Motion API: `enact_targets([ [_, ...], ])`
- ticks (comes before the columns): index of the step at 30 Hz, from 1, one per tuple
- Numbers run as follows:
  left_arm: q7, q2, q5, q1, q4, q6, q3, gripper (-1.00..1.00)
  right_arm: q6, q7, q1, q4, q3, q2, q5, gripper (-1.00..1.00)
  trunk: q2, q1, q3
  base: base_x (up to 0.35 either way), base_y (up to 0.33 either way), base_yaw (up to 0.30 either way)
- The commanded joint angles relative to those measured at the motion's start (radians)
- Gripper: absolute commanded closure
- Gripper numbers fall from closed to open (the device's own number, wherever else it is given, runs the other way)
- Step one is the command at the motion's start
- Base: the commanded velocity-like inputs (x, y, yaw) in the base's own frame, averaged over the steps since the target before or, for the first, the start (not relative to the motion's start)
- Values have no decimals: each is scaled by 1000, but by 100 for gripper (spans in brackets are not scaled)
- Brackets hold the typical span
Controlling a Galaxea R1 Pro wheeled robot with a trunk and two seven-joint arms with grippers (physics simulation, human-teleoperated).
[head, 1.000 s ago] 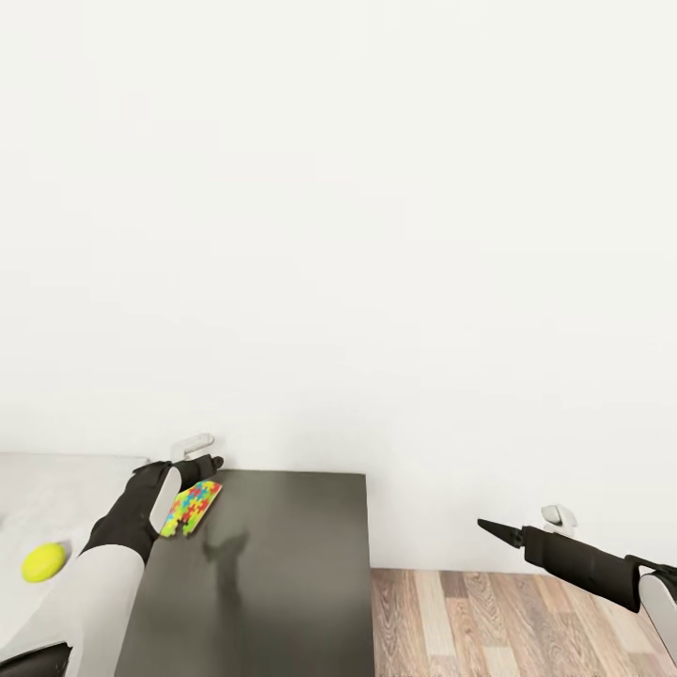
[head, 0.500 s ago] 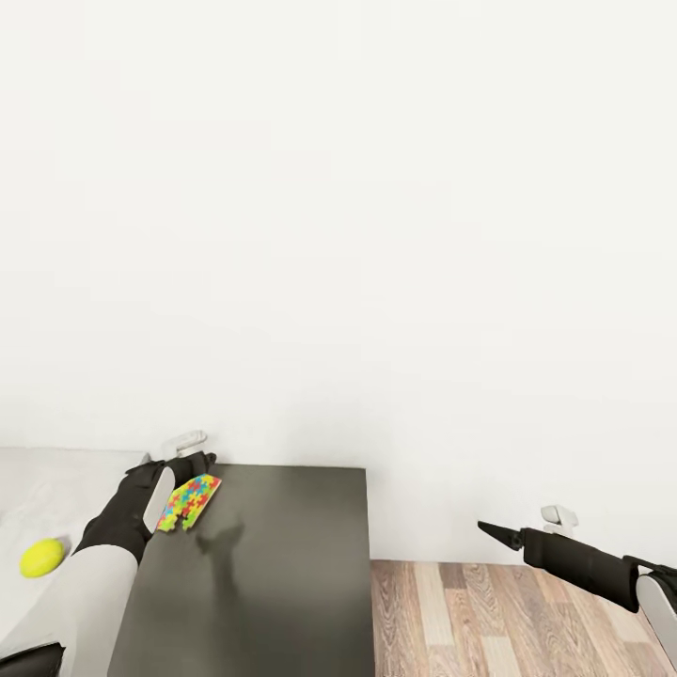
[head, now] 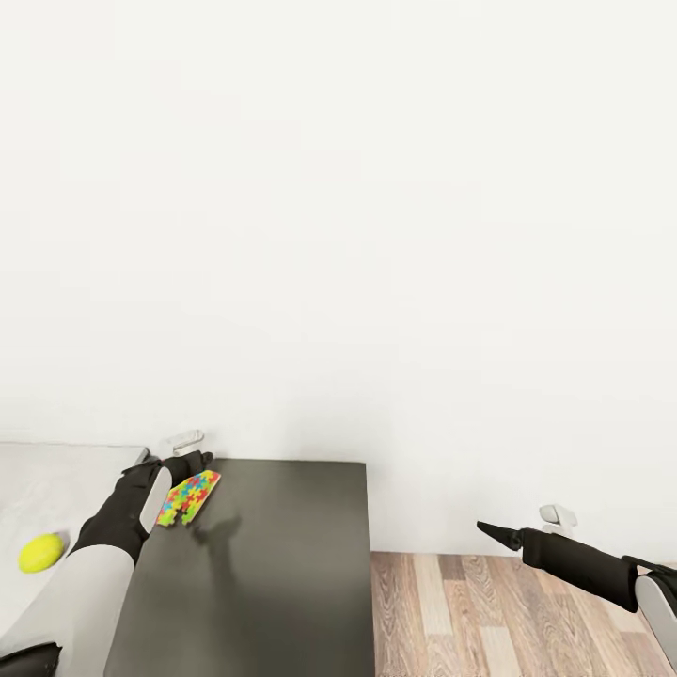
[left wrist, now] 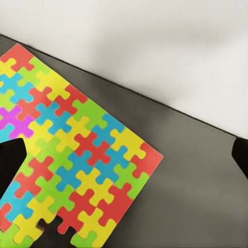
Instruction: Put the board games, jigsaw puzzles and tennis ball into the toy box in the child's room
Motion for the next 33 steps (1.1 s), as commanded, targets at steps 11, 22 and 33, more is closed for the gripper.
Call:
enact_targets([
  [11,4,1,11,-1,-1,4,0,-100,5,3,-1,-1,-1,7,0,-100,-2,1,-15,0,0,0],
  [22,4,1,11,1,-2,4,0,-100,4,1,0,-3,1,11,0,-100,-2,1,-16,0,0,0],
  [33,4,1,11,1,-2,4,0,-100,4,0,0,-3,1,11,0,-100,-2,1,-16,62,37,116],
])
